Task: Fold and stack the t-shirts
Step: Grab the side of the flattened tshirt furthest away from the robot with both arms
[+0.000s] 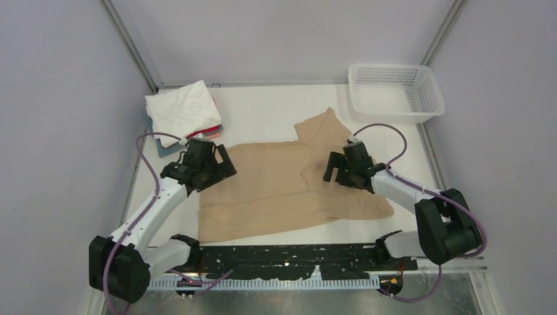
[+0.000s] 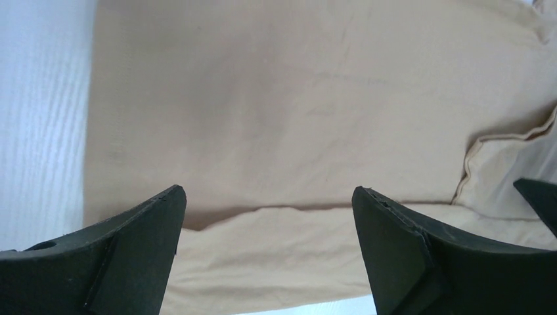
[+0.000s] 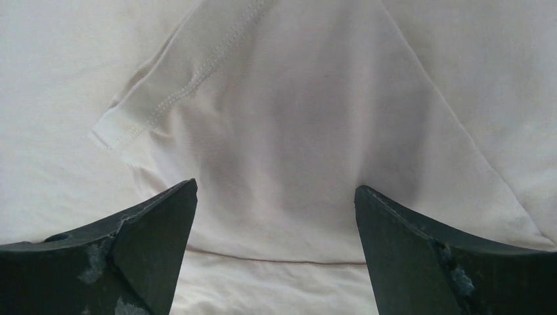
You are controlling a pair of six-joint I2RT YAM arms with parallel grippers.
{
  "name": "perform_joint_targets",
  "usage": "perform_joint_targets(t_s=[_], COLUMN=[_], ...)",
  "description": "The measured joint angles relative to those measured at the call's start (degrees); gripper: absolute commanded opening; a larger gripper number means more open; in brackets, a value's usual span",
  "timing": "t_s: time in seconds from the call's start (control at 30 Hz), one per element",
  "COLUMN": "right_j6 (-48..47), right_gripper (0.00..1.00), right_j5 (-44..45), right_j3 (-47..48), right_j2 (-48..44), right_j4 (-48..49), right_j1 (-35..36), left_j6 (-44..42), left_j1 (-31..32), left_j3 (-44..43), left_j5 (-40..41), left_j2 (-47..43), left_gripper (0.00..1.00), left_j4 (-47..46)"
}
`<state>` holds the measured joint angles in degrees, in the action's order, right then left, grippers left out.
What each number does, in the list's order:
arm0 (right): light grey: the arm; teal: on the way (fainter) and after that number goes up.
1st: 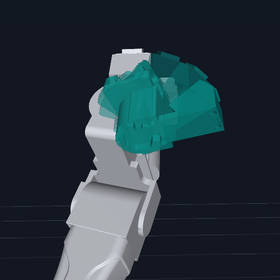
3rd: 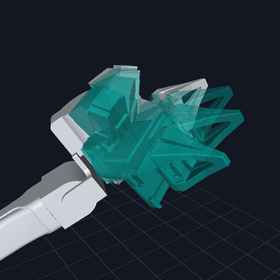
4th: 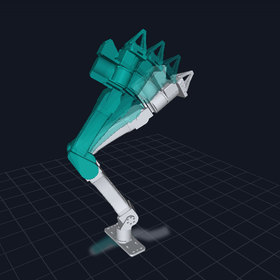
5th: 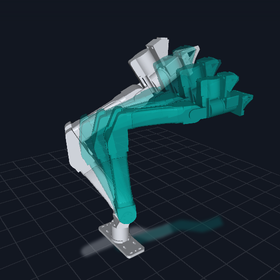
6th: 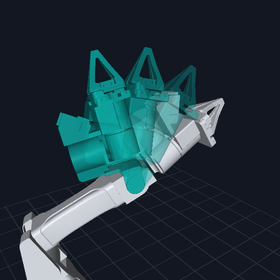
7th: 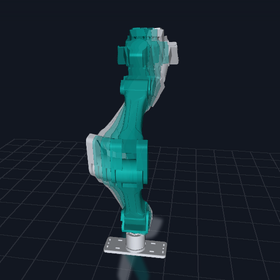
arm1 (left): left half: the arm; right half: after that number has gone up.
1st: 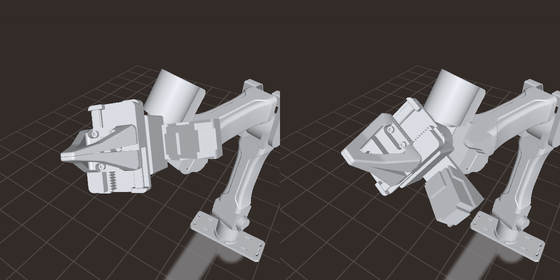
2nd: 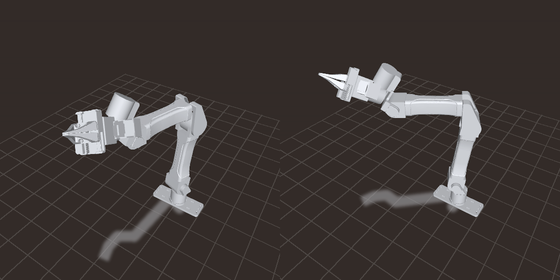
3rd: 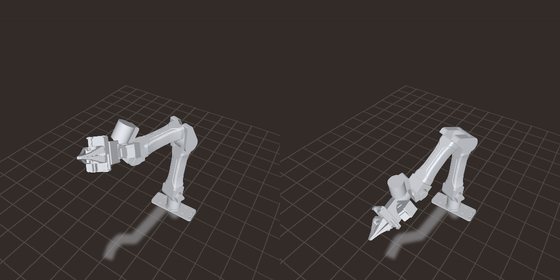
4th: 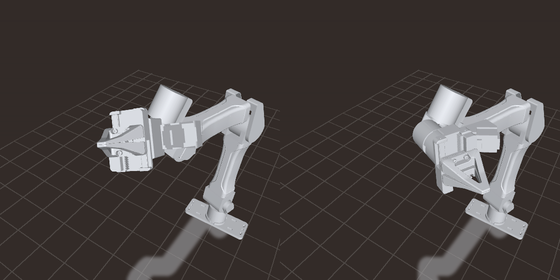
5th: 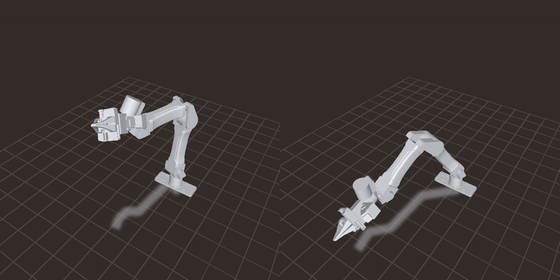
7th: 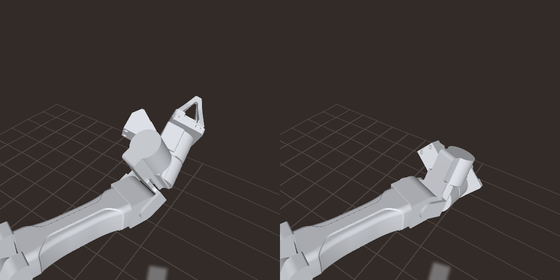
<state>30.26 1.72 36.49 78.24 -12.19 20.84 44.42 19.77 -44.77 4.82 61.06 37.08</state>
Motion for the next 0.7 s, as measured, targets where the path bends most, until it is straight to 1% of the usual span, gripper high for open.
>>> perform_joint_targets(t_s=[0.13,0.37,0.53,0.7], right_j6=[1.51,4.26,4.15,2.14], right_gripper=[0.95,0.95,0.95,0.95], right_j5=[0.46,1.2,0.72,3.08], right_j3=[-2.82,-7.48,-9.38,-6.47], right_j2=[-3.8,-13.09,-18.43,-19.78], right_j4=[-0.9,-8.61,-13.68,-18.49], right_j1=[0.0,0.0,0.07,0.04], left_j6=[-0.83,-3.37,-5.11,-7.5], left_j1=[-4.11,-11.19,-12.55,-12.96], left_j3=[-2.19,-9.55,-15.52,-26.62], left_j5=[1.36,1.46,1.42,1.27], left_j2=[2.97,11.85,19.28,31.56], left_gripper=[1.0,1.0,0.99,1.0], left_j4=[-0.44,-1.73,-3.17,-3.06])
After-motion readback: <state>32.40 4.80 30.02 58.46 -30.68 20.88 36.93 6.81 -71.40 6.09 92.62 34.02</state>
